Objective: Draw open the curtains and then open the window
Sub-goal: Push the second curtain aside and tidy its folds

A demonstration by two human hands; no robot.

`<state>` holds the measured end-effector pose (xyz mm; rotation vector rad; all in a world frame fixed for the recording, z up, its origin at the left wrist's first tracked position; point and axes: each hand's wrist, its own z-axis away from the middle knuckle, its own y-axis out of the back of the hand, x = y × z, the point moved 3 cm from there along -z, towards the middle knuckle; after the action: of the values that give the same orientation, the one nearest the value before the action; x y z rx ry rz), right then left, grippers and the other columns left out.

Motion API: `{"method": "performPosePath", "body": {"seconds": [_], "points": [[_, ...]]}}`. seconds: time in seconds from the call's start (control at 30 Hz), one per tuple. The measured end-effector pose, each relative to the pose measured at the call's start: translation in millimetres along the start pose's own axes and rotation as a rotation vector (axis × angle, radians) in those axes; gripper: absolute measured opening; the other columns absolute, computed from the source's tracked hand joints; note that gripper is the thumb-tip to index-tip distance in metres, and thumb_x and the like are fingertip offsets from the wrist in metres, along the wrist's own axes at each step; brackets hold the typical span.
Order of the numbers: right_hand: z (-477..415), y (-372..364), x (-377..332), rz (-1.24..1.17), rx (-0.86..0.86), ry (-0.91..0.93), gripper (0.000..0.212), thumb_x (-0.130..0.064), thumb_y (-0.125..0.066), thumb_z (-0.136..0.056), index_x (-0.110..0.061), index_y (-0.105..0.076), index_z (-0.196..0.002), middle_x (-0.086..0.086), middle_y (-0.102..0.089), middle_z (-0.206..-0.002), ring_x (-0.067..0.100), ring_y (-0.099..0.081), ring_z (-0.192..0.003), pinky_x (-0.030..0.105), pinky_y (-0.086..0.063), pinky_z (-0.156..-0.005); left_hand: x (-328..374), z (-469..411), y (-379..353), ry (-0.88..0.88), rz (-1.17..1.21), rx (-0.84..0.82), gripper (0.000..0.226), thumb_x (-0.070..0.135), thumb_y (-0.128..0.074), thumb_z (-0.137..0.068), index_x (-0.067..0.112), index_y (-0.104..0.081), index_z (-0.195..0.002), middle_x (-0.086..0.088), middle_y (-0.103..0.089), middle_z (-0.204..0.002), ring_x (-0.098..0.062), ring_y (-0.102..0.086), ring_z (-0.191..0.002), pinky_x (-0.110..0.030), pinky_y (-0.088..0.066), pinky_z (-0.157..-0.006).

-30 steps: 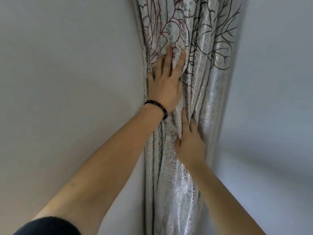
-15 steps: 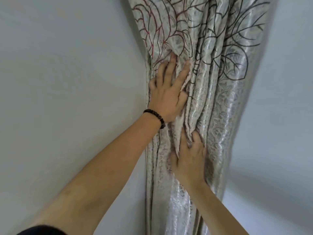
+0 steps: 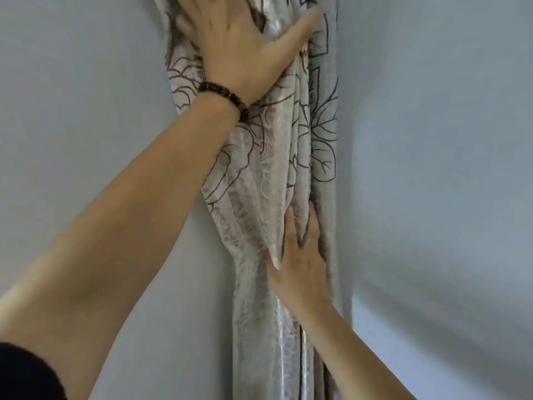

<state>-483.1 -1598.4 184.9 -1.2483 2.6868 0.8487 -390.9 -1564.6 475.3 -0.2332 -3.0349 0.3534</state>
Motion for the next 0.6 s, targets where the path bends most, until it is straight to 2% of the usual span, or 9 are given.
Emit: {"method": "performPosePath", "body": {"seconds": [0.07, 0.13, 0.2, 0.3, 0.37, 0.47, 0.53, 0.6], "points": [[3.1, -3.4, 0.2, 0.077, 0.002, 0.037, 0.130, -0.032, -0.088, -0.071, -0.017, 0.006, -0.160, 0.032, -0.016, -0.161, 0.040, -0.043, -0.132, 0.046, -0.056, -0.091, -0.5, -1.6, -17.6, 0.052, 0.045, -0.144, 0.075, 0.067, -0.059, -0.077, 0.010, -0.058, -0.126, -0.018, -0.053, -0.133, -0.038, -0.044, -0.126, -0.039, -0.029, -0.101], [7.3, -7.1, 4.7, 0.140, 0.041, 0.092, 0.124, -0.019, -0.082, -0.076, -0.019, 0.008, -0.160, 0.035, -0.012, -0.161, 0.045, -0.033, -0.138, 0.057, -0.043, -0.106, -2.1, 7.1, -41.2, 0.081, 0.133, -0.285, 0.063, 0.051, -0.049, -0.086, 0.018, -0.047, -0.140, -0.011, -0.041, -0.149, -0.036, -0.031, -0.139, -0.046, -0.025, -0.110], [4.6, -5.6, 13.2, 0.212, 0.075, 0.115, 0.111, -0.007, -0.071, -0.082, -0.025, 0.005, -0.161, 0.032, -0.005, -0.163, 0.051, -0.022, -0.147, 0.064, -0.026, -0.116, 2.8, 13.7, -65.4, 0.073, 0.231, -0.415, 0.063, 0.036, -0.040, -0.090, 0.016, -0.034, -0.149, -0.010, -0.030, -0.158, -0.034, -0.022, -0.147, -0.052, -0.019, -0.117], [-10.2, 1.7, 30.8, 0.300, 0.009, 0.051, 0.099, -0.004, -0.065, -0.087, -0.026, -0.004, -0.162, 0.023, 0.006, -0.168, 0.048, -0.010, -0.153, 0.063, -0.018, -0.120, 11.4, 9.9, -95.3, 0.093, 0.259, -0.520, 0.063, 0.022, -0.039, -0.091, 0.017, -0.025, -0.153, -0.010, -0.020, -0.162, -0.031, -0.013, -0.150, -0.057, -0.012, -0.118], [-15.2, 5.9, 43.0, 0.334, -0.047, 0.017, 0.096, -0.014, -0.065, -0.091, -0.025, -0.002, -0.162, 0.017, 0.013, -0.169, 0.040, 0.000, -0.156, 0.057, -0.013, -0.123, 15.7, 13.0, -106.3, 0.109, 0.250, -0.529, 0.063, 0.026, -0.037, -0.093, 0.016, -0.021, -0.154, -0.012, -0.015, -0.163, -0.031, -0.009, -0.151, -0.057, -0.010, -0.119], [-10.2, 3.8, 54.0, 0.344, -0.083, 0.028, 0.087, -0.043, -0.057, -0.098, -0.023, -0.003, -0.162, 0.016, 0.013, -0.169, 0.034, 0.009, -0.157, 0.050, -0.002, -0.127, 17.1, 59.8, -99.6, 0.031, 0.238, -0.521, 0.065, 0.042, -0.031, -0.100, 0.012, -0.013, -0.155, -0.017, -0.007, -0.164, -0.033, -0.004, -0.152, -0.052, -0.005, -0.123], [-5.3, -0.7, 58.7, 0.365, -0.095, 0.029, 0.090, -0.059, -0.053, -0.096, -0.022, -0.005, -0.162, 0.016, 0.011, -0.169, 0.035, 0.009, -0.156, 0.050, 0.000, -0.127, 14.2, 127.7, -78.1, -0.022, 0.252, -0.622, 0.068, 0.045, -0.036, -0.103, 0.016, -0.005, -0.156, -0.018, 0.004, -0.164, -0.032, 0.007, -0.152, -0.050, 0.002, -0.123], [1.3, -5.7, 62.9, 0.393, -0.090, 0.021, 0.093, -0.066, -0.053, -0.093, -0.020, -0.009, -0.162, 0.016, 0.007, -0.169, 0.036, 0.006, -0.157, 0.052, -0.002, -0.127, 2.9, 188.6, -54.5, -0.049, 0.240, -0.751, 0.070, 0.047, -0.039, -0.103, 0.022, 0.000, -0.156, -0.016, 0.010, -0.164, -0.029, 0.014, -0.151, -0.046, 0.007, -0.123]]}}
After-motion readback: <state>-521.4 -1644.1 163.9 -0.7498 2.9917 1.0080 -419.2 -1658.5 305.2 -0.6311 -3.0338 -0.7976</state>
